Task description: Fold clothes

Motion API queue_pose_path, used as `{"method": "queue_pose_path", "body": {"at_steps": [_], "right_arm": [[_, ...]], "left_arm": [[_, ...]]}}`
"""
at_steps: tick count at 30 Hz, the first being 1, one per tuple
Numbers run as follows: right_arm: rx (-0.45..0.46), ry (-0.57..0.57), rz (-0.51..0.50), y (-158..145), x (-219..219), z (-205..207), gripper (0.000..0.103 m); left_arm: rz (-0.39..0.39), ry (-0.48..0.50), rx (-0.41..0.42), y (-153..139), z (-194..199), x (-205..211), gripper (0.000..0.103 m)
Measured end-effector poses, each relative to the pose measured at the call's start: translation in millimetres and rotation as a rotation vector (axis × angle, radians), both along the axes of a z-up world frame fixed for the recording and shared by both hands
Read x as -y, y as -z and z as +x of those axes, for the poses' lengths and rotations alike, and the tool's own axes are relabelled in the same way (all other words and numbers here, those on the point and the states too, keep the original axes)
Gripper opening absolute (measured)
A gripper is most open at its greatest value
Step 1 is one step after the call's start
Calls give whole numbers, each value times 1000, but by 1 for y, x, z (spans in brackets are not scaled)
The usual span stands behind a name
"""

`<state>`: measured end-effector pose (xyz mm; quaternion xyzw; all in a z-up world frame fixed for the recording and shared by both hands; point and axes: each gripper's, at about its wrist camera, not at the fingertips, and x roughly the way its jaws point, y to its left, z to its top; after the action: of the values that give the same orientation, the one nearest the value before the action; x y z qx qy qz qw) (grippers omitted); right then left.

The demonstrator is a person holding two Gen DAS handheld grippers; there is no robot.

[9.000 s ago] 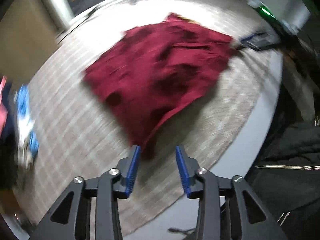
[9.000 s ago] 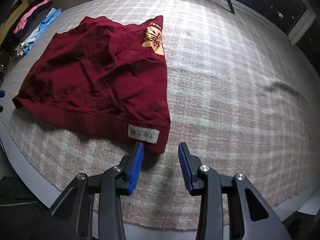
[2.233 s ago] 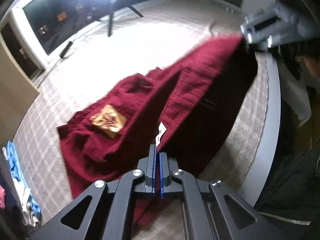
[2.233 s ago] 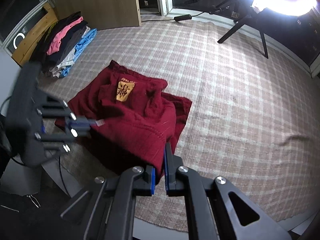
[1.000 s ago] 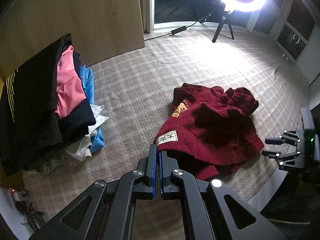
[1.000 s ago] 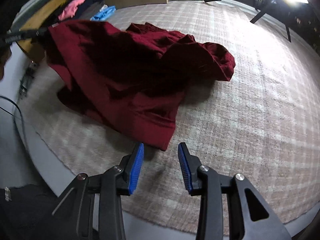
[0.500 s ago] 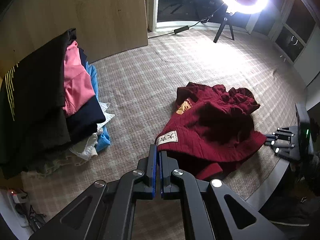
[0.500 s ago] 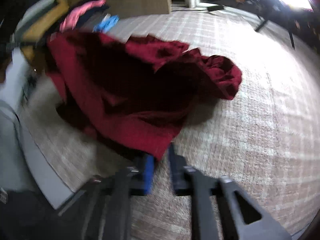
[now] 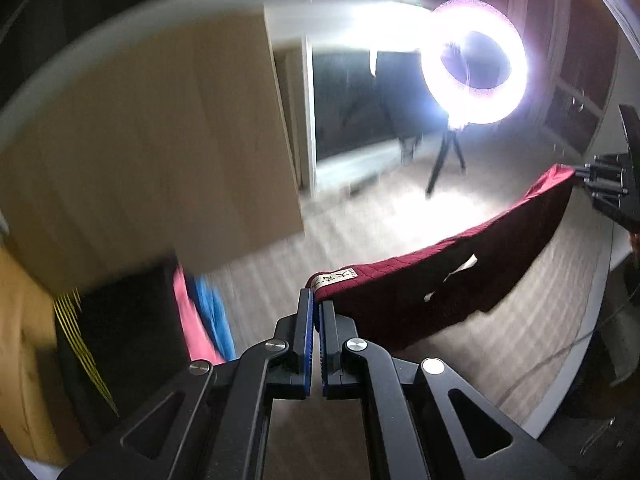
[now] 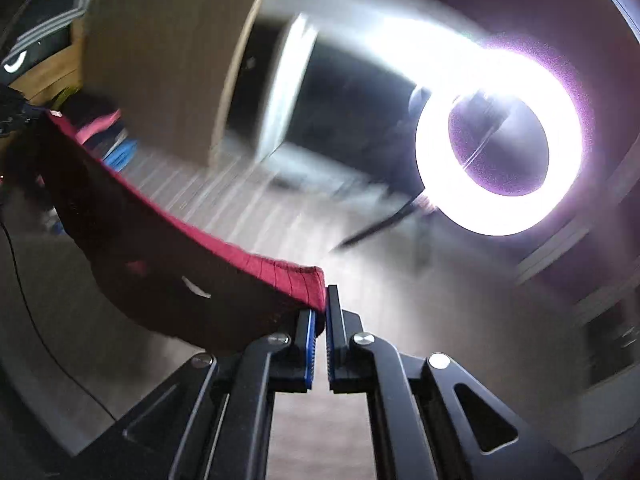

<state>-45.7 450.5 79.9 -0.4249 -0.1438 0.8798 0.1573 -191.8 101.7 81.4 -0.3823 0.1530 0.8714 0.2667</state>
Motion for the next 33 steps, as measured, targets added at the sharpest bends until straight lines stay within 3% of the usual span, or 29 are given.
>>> {"method": "queue_pose_path", "body": {"at_steps": [3,7,9,14,16,19,25,29,33], "right_arm": [[12,-11,93,-23,-6,-9,4],[122,-52,25,20,-9,0,4],[200,-64,-15,64,-1,9,4],[410,-31,-223,203,19,54,4],[467,7,-317,244,21,69,4],[433,55,-363,255,15,81,4],[325,188,-488,247,-24,92,4],[327,220,-532,257,-29,99,4],[324,216,-538,256,-27,98,4]], "left_arm": [[-2,9,-52,-10,5,-7,2],[-26,21,48,44,25,-1,2],[-64,24,118,88,37,0,2],[-219,27,336,217,71,-6,2],[-255,35,373,243,81,-9,2],[-231,28,391,254,86,-10,2],[-219,81,405,251,95,-18,23],[-221,83,383,245,114,-2,25],[-193,39,411,252,125,16,25]]}}
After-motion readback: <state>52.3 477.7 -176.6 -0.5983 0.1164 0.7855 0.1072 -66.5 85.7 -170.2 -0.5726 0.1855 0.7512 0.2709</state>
